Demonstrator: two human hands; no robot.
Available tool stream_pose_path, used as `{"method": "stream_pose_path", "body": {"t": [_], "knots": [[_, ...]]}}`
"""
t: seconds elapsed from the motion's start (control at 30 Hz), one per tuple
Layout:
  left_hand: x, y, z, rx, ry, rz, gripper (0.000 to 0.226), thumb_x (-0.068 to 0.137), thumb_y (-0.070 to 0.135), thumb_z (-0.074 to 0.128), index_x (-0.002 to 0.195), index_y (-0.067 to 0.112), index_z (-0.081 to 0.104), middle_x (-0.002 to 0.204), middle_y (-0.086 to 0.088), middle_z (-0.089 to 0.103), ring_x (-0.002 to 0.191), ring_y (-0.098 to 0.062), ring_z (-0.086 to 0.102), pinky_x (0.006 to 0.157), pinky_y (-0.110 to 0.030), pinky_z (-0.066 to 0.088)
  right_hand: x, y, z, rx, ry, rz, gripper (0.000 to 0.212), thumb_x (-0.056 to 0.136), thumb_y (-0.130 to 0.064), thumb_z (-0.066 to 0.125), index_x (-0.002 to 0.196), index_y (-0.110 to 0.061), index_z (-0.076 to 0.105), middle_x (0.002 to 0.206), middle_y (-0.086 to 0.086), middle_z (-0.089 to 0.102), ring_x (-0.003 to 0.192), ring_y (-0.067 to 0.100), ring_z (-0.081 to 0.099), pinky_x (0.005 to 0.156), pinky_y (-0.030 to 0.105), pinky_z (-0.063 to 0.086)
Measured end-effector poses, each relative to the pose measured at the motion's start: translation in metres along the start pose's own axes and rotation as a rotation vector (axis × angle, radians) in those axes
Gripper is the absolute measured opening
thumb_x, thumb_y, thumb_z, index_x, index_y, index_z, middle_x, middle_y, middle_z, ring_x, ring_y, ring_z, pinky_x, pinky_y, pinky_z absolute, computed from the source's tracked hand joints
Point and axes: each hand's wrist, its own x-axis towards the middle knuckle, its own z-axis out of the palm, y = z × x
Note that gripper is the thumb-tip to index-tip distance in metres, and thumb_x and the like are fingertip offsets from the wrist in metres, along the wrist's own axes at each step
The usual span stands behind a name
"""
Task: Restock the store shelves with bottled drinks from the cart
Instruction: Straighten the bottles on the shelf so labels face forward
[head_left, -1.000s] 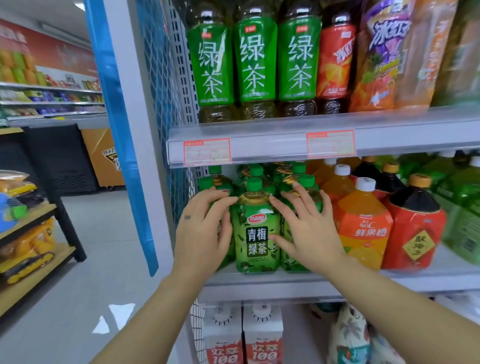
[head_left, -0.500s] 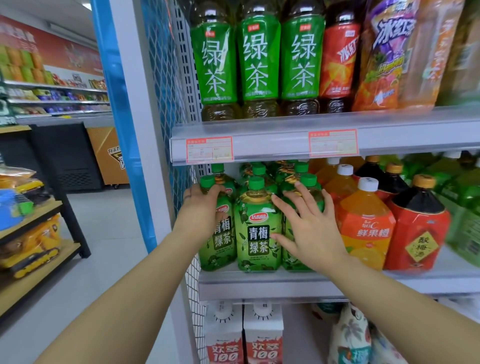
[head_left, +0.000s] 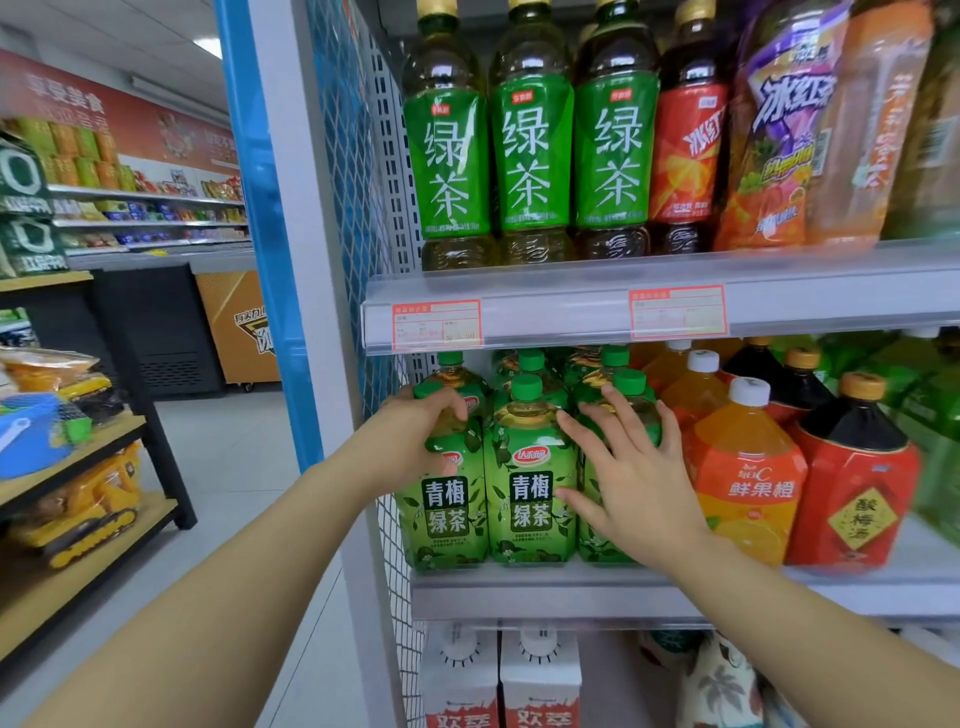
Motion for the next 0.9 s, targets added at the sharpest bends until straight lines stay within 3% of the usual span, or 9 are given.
{"method": "stream_pose_path", "body": {"t": [0.17, 0.3, 0.37, 0.43, 0.5, 0.57, 0.73, 0.9], "knots": [[0.000, -0.002, -0.001, -0.084, -0.022, 0.017, 0.046, 0.082, 0.021, 0.070, 0.120, 0.033, 0.046, 0.112, -0.003, 0.037, 0.103, -0.019, 0.041, 0.085, -0.023, 0.035, 0.000, -0.001, -0.001, -0.002, -0.023, 0.015, 0.071, 0.077, -0.064, 0.045, 0.136, -0.025, 0.039, 0.134, 0.005, 0.052, 0.139, 0.025, 0.027, 0.107, 0.060, 0.020], [-0.007, -0.006, 0.012, -0.126, 0.034, 0.033, 0.048, 0.086, 0.020, 0.065, 0.127, 0.033, 0.045, 0.122, -0.004, 0.037, 0.120, -0.024, 0.040, 0.103, -0.030, 0.033, 0.002, -0.012, -0.013, 0.078, 0.065, -0.014, 0.068, 0.077, -0.061, 0.047, 0.135, -0.026, 0.041, 0.137, 0.008, 0.049, 0.136, 0.028, 0.032, 0.111, 0.057, 0.018], [-0.010, -0.006, 0.017, -0.139, 0.082, 0.036, 0.048, 0.087, 0.019, 0.063, 0.129, 0.033, 0.044, 0.127, -0.005, 0.038, 0.123, -0.025, 0.039, 0.104, -0.030, 0.031, 0.016, -0.028, -0.027, 0.168, 0.097, -0.013, 0.063, 0.082, -0.057, 0.045, 0.139, -0.030, 0.036, 0.144, 0.014, 0.040, 0.136, 0.032, 0.031, 0.112, 0.051, 0.018], [-0.011, -0.006, 0.018, -0.141, 0.094, 0.045, 0.049, 0.087, 0.018, 0.063, 0.130, 0.031, 0.045, 0.127, -0.005, 0.038, 0.122, -0.023, 0.040, 0.104, -0.028, 0.031, 0.037, -0.040, -0.040, 0.338, -0.055, 0.062, 0.064, 0.086, -0.056, 0.047, 0.144, -0.039, 0.024, 0.152, 0.015, 0.025, 0.140, 0.032, 0.024, 0.112, 0.045, 0.021], [-0.011, -0.006, 0.016, -0.148, 0.095, 0.051, 0.049, 0.087, 0.017, 0.064, 0.130, 0.030, 0.045, 0.128, -0.005, 0.038, 0.120, -0.022, 0.041, 0.103, -0.027, 0.031, 0.054, -0.043, -0.043, 0.466, -0.350, 0.111, 0.074, 0.084, -0.059, 0.053, 0.144, -0.045, 0.014, 0.155, 0.016, 0.016, 0.141, 0.033, 0.019, 0.111, 0.044, 0.025], [-0.011, -0.006, 0.015, -0.159, 0.089, 0.049, 0.050, 0.087, 0.016, 0.064, 0.130, 0.031, 0.045, 0.125, -0.003, 0.037, 0.118, -0.020, 0.043, 0.104, -0.027, 0.033, 0.062, -0.043, -0.044, 0.396, -0.512, 0.070, 0.081, 0.080, -0.057, 0.060, 0.144, -0.044, 0.013, 0.152, 0.022, 0.017, 0.140, 0.036, 0.022, 0.110, 0.044, 0.028], [-0.011, -0.008, 0.017, -0.189, 0.102, 0.059, 0.050, 0.086, 0.016, 0.065, 0.129, 0.033, 0.046, 0.119, 0.002, 0.035, 0.112, -0.016, 0.044, 0.102, -0.024, 0.033, 0.056, -0.048, -0.041, 0.089, -0.406, 0.000, 0.079, 0.079, -0.060, 0.059, 0.144, -0.036, 0.020, 0.139, 0.025, 0.036, 0.130, 0.038, 0.035, 0.111, 0.045, 0.023], [-0.008, -0.008, 0.016, -0.254, 0.107, 0.076, 0.048, 0.084, 0.014, 0.067, 0.125, 0.032, 0.050, 0.115, 0.004, 0.035, 0.107, -0.011, 0.041, 0.098, -0.020, 0.032, 0.063, -0.040, -0.043, 0.112, -0.481, -0.014, 0.078, 0.081, -0.057, 0.059, 0.144, -0.037, 0.019, 0.141, 0.026, 0.036, 0.132, 0.038, 0.033, 0.112, 0.045, 0.021]]}}
